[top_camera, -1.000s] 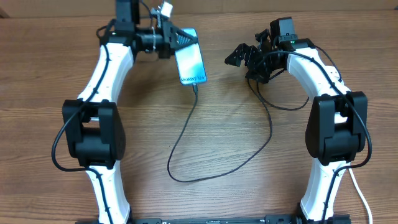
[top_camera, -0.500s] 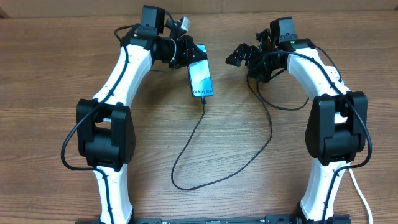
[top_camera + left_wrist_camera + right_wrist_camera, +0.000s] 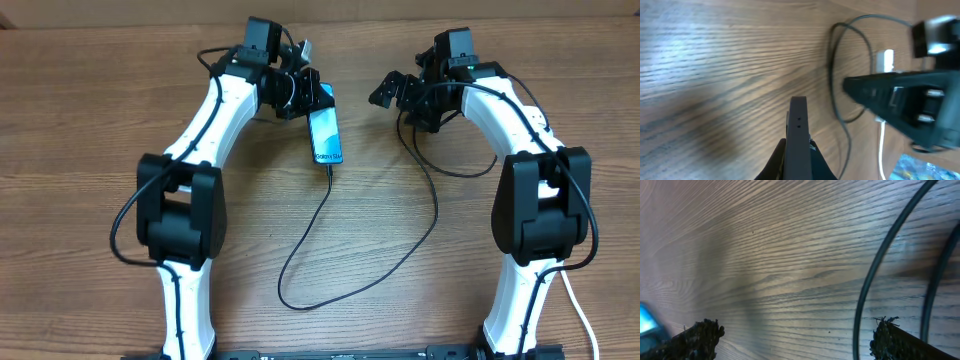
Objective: Plug charger to phone and switch on socket
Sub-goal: 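Lower the phone with the left gripper toward the table center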
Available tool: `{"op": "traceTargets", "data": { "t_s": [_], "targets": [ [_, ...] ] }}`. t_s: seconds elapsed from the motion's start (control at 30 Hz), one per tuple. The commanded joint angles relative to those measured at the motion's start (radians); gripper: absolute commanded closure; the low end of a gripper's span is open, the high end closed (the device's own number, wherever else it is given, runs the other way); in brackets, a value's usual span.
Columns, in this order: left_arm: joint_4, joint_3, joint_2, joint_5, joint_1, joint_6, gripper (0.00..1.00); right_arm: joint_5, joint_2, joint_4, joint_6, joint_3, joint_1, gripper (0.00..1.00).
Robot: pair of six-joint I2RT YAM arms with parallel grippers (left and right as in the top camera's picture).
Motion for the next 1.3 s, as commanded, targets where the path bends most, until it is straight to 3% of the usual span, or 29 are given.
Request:
{"op": "traceTargets", "data": {
  "t_s": [0.0,0.27,0.67,1.27],
  "targets": [
    [0.008,0.003,0.064,0.023,-0.007,-0.017,0.96,-0.027,-0.014,0.010,0.001,0.016,-0.028,0.00],
    [0.084,0.003,0.120,0.114,-0.013,-0.014,0.96,-0.229,-0.035,0.114,0.003,0.016,-0.058,0.00],
    [0.058,0.003,0.127,0.066,-0.027,0.027,0.96,-0.254,-0.064,0.221,0.045,0.016,-0.058,0.00],
    [0.056,0.003,0.132,-0.034,-0.034,-0.044,0.96,-0.254,-0.064,0.218,0.060,0.016,-0.058,0.00]
  ]
}}
